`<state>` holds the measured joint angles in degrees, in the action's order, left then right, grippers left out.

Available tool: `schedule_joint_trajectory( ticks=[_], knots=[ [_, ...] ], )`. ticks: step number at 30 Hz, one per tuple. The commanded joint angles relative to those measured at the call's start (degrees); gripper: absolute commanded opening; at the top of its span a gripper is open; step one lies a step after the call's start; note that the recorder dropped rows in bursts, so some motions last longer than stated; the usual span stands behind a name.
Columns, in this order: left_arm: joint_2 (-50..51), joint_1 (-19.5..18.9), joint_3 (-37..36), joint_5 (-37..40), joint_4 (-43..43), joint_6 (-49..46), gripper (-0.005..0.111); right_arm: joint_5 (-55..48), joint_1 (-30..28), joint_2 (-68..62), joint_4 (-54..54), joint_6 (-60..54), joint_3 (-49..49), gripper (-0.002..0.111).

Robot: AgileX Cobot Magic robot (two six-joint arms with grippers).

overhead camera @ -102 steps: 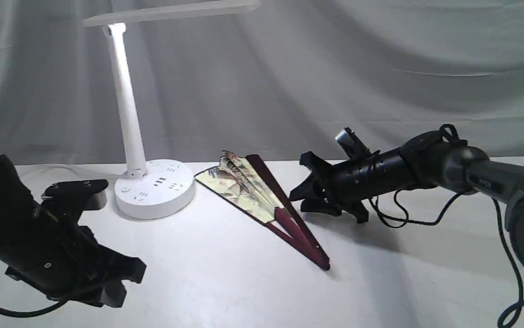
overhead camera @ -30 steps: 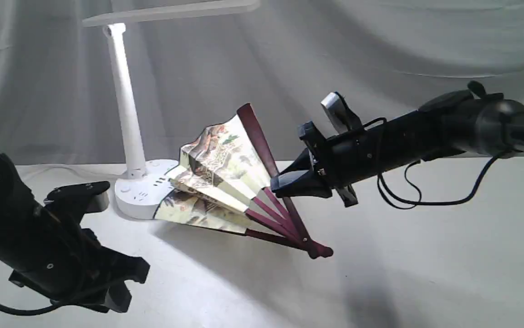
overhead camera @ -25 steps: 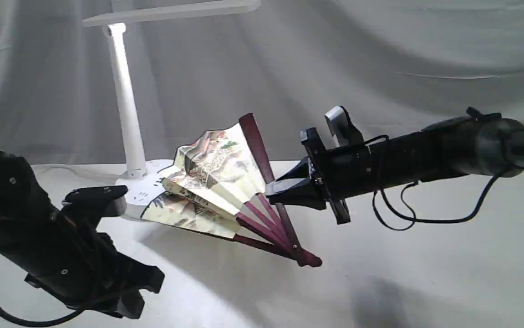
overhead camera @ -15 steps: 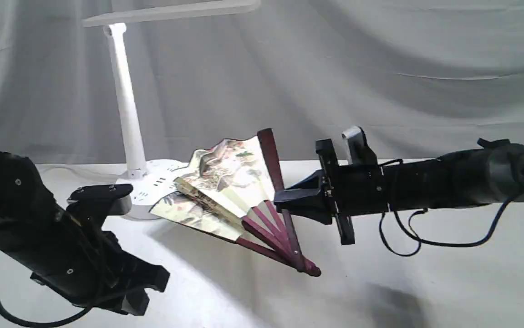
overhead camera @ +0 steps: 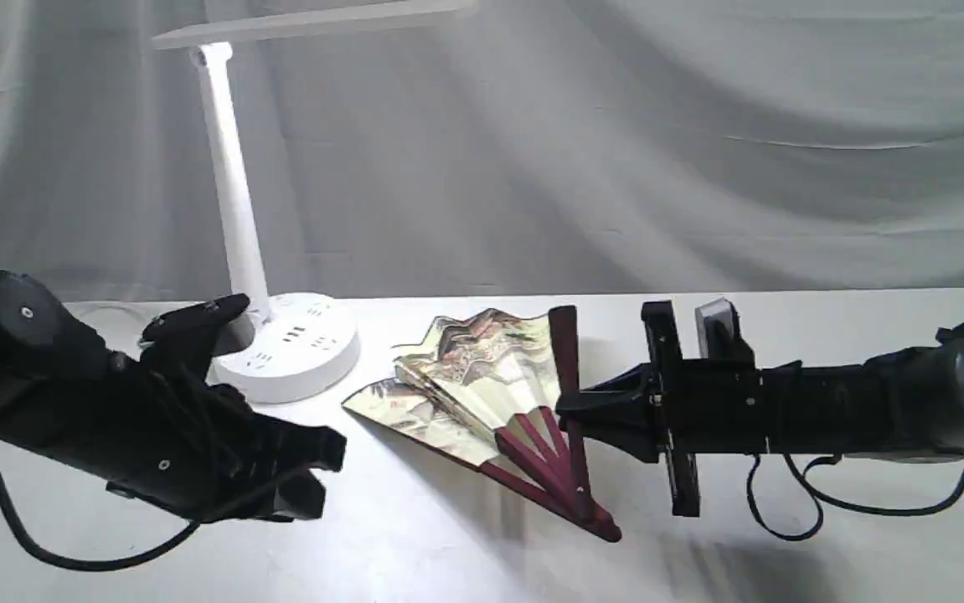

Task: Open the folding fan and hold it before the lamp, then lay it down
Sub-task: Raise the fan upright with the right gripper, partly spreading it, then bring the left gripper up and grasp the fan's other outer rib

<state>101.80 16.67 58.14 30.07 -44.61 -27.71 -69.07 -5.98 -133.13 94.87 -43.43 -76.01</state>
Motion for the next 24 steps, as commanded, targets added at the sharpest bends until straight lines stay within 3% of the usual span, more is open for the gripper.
schedule_joint_trajectory(
  ticks=[1,12,20,24],
  knots=[
    [-0.43,0.27,0.16,-3.93,-2.24,-4.37,0.019,-0.89,-0.33,1.91,1.27,0.18,1.06,0.000],
    [-3.45,0.27,0.16,-1.78,7.58,3.28,0.014,-0.89,-0.33,8.43,0.77,0.31,1.54,0.000],
    [-12.26,0.27,0.03,-4.06,10.83,4.31,0.012,-0.89,-0.33,12.91,0.23,1.60,1.54,0.000],
    [-16.53,0.27,-3.00,-9.27,11.69,3.18,0.012,-0.89,-0.33,14.98,-0.53,1.60,1.54,0.000]
  ],
)
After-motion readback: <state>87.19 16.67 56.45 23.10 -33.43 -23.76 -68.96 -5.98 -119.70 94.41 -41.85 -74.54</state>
